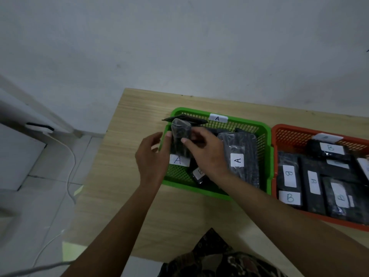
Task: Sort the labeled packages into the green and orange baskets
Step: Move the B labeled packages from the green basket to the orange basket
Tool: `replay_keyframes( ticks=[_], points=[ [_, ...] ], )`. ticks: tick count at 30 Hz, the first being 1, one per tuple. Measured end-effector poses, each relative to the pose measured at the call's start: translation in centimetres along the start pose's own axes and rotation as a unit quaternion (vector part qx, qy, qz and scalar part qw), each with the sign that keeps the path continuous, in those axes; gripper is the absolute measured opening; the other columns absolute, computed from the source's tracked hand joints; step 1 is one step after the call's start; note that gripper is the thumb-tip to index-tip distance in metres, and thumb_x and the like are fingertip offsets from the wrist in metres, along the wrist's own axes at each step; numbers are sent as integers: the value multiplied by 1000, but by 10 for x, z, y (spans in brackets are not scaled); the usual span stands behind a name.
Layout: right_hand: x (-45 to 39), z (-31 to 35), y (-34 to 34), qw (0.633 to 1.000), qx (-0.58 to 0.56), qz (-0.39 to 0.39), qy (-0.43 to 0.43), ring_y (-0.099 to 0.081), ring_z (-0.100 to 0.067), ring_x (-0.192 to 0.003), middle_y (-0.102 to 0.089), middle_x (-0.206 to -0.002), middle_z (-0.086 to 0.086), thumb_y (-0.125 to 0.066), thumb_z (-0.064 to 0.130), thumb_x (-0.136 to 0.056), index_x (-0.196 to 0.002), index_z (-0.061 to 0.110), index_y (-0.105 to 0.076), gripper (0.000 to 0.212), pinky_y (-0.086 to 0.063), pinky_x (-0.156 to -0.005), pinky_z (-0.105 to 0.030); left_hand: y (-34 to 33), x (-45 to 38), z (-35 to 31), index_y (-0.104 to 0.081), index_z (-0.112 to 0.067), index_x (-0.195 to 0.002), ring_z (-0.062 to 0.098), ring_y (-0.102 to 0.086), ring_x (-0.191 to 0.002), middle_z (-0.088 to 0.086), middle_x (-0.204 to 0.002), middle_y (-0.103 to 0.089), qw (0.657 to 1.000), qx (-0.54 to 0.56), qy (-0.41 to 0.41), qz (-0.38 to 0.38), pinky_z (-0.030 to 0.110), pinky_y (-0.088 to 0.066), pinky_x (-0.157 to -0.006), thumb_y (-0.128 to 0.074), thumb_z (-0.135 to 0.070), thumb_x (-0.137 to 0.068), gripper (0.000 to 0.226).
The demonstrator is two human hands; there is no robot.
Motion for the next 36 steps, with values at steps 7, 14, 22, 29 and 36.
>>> replay_keyframes(
  ticks=[7,14,22,29,36],
  points=[
    [35,58,38,914,209,-74,339,-64,-29,-94,-70,-101,-10,-75,9,-85,-110,6,-74,26,-52,-76,-44,-47,42,-21,-75,-17,-102,21,-73,-95,8,-100,-76,913,262,194,245,33,-60,-80,-65,-76,-67,70],
    [45,35,55,953,144,-43,264,-59,-22,-111,-66,-116,-7,-70,4,-84,-118,6,-70,34,-48,-95,-36,-61,55,-10,-70,-6,-112,23,-70,-101,14,-107,-73,868,337,254,263,32,-57,-82,-64,-19,-91,26],
    [30,-55,77,930,-259,-83,-248,-71,-15,-97,-73,-103,5,-75,28,-86,-136,20,-53,56,-59,-86,-42,-97,83,-23,-72,-13,-115,20,-69,-98,12,-115,-71,825,323,246,392,32,-56,-84,-58,-12,-89,29],
    [49,-67,171,937,-242,-169,-188,-72,-11,-90,-75,-99,5,-74,16,-87,-128,28,-62,44,-58,-68,-25,-163,132,-48,-66,-23,-119,10,-70,-98,-4,-108,-73,873,130,176,436,26,-56,-85,-68,-31,-90,30],
    [100,-108,310,914,-211,-284,-198,-69,-15,-100,-71,-112,-2,-72,12,-89,-135,20,-58,48,-60,-79,-32,-249,205,-101,-58,-19,-132,7,-61,-107,-6,-122,-65,898,0,-12,440,16,-46,-84,-71,-42,-86,53]
  ],
)
Point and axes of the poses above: each hand's wrist, its own x-axis away from the middle knuckle, its own y-axis out of the back of the hand, z = x × y, the point moved 10 cm from there along -x, towards the middle knuckle
